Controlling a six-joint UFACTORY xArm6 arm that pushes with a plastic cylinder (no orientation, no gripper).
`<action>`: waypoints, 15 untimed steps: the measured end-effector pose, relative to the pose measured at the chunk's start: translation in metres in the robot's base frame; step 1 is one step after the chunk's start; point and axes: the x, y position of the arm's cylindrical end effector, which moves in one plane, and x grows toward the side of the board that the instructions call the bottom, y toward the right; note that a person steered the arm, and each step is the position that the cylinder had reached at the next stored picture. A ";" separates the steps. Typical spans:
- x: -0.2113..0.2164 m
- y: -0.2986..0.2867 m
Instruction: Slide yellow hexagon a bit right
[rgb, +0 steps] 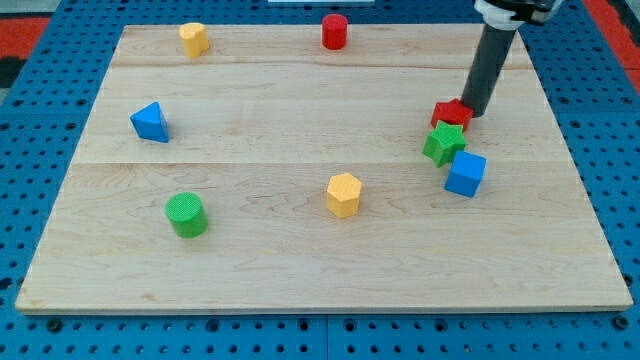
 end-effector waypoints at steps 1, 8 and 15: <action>-0.002 -0.010; 0.172 -0.131; 0.177 -0.163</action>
